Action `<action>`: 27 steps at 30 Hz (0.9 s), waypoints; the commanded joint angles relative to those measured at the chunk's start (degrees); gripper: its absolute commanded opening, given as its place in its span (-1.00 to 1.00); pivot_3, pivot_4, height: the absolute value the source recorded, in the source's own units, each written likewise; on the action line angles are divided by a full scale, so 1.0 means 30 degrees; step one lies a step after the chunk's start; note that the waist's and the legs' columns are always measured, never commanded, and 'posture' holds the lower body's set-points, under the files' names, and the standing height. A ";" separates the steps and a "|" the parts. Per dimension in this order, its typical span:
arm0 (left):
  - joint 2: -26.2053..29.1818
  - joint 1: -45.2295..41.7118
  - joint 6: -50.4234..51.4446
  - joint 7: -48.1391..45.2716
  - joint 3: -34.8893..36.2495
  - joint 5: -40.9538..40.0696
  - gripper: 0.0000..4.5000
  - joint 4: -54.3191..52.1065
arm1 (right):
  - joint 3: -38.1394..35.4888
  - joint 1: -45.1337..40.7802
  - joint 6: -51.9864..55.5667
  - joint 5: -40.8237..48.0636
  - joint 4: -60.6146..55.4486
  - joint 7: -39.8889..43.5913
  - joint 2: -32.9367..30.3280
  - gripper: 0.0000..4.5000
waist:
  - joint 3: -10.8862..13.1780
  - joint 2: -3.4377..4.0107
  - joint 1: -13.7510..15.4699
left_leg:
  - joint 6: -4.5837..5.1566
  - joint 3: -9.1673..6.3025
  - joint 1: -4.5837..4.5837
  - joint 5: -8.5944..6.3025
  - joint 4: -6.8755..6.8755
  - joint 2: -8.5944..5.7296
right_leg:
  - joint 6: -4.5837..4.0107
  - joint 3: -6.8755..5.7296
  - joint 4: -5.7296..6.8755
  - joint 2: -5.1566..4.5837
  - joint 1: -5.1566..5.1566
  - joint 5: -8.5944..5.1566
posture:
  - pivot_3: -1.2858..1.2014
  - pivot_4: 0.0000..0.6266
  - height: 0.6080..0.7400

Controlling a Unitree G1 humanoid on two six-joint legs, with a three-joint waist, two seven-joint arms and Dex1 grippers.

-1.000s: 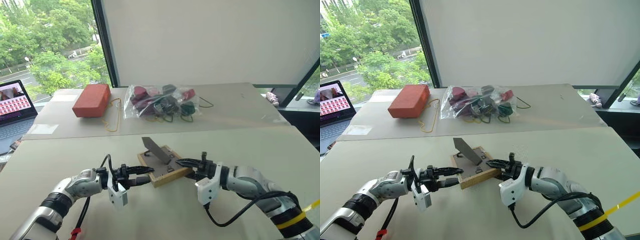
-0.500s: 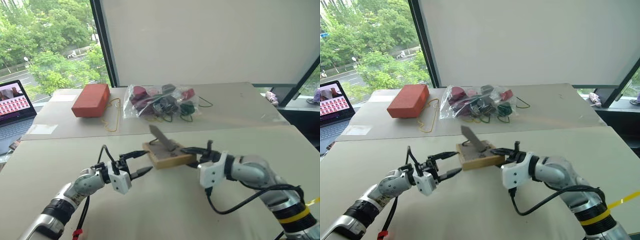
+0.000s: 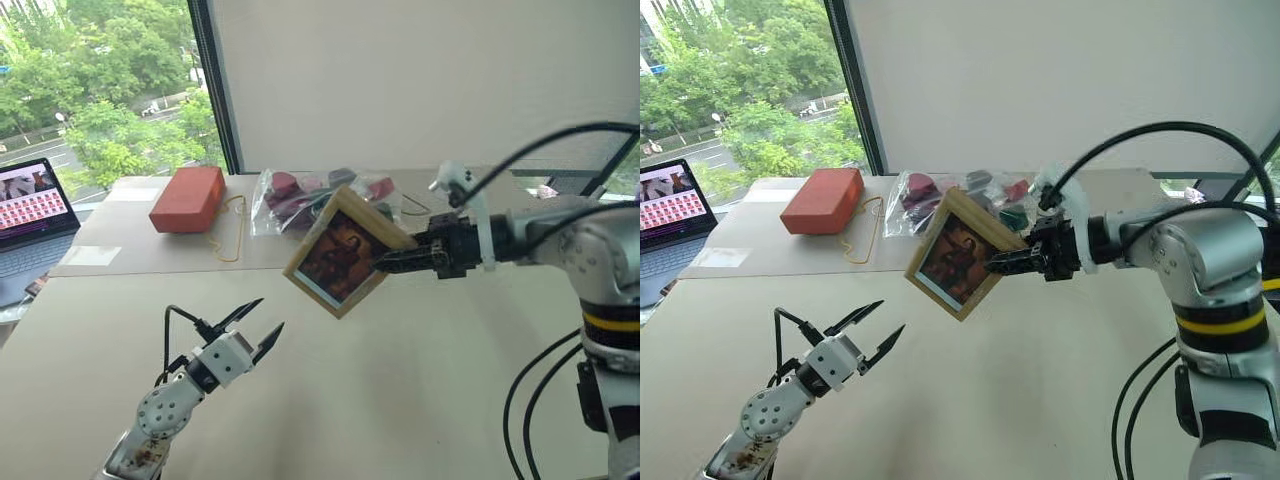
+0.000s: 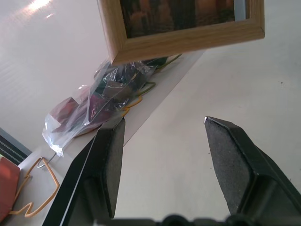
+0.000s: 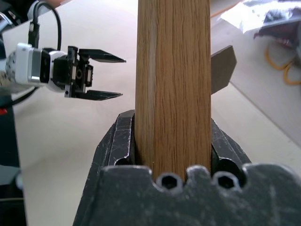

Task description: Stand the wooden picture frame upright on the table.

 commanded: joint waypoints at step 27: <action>-0.1343 0.0320 0.0116 -0.0881 0.1092 0.0674 0.32 -0.1251 | 0.2383 0.2103 -0.1016 -0.1363 0.0882 0.1393 -0.1776 0.97 | -0.0006 0.0012 0.0079 | 0.0046 -0.0006 -0.0050 -0.0027 0.0000 -0.0002 | 0.0006 -0.0021 -0.0007 -0.0009 -0.0020 0.0003 | 0.03 -0.52 1.00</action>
